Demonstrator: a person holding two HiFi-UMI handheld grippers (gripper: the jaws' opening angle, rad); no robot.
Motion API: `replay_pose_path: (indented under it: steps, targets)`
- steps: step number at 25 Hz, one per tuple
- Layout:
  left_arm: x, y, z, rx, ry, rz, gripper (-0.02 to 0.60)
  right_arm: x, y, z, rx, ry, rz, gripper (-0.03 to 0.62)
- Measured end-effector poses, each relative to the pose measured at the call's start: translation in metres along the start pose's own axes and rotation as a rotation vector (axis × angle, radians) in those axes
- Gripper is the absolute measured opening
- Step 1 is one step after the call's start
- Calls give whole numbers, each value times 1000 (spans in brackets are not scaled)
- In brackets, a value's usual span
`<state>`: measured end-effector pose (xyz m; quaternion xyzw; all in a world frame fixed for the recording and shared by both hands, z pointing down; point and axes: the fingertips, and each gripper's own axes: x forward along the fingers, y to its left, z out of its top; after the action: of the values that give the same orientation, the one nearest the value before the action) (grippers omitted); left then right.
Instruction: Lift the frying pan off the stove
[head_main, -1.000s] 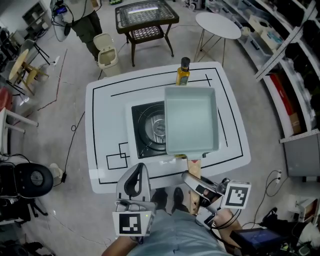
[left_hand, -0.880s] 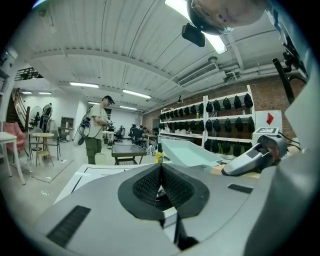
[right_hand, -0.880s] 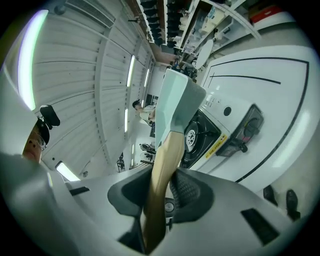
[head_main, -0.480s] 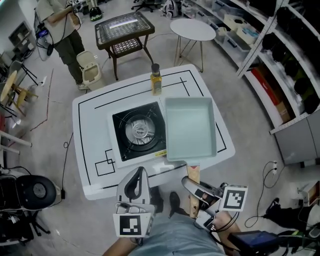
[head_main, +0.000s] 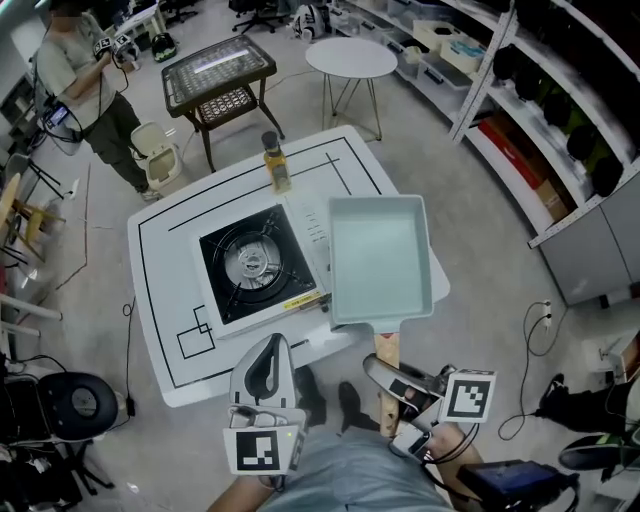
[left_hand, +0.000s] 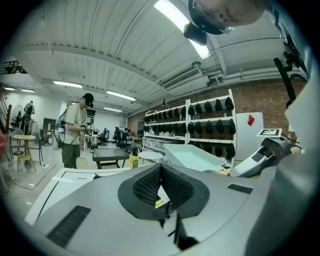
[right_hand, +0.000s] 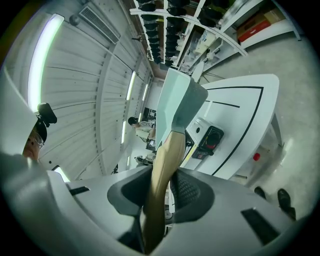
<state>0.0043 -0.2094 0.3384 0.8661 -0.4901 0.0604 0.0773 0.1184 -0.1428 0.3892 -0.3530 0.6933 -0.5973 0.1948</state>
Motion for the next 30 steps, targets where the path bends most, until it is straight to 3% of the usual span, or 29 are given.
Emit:
replay_pose_path:
  steps: [12,19,30]
  targets:
    - [-3,-22,2,48,5,-37,17,-23,1,-3,-3,-28,-2,124]
    - [-2,-29,6,19,5,-34,17,-29,3,-1,0,-32,4,124]
    - [-6,-27,2,44,2,-43,17,-30,3,-2,-14,-39,-4,124]
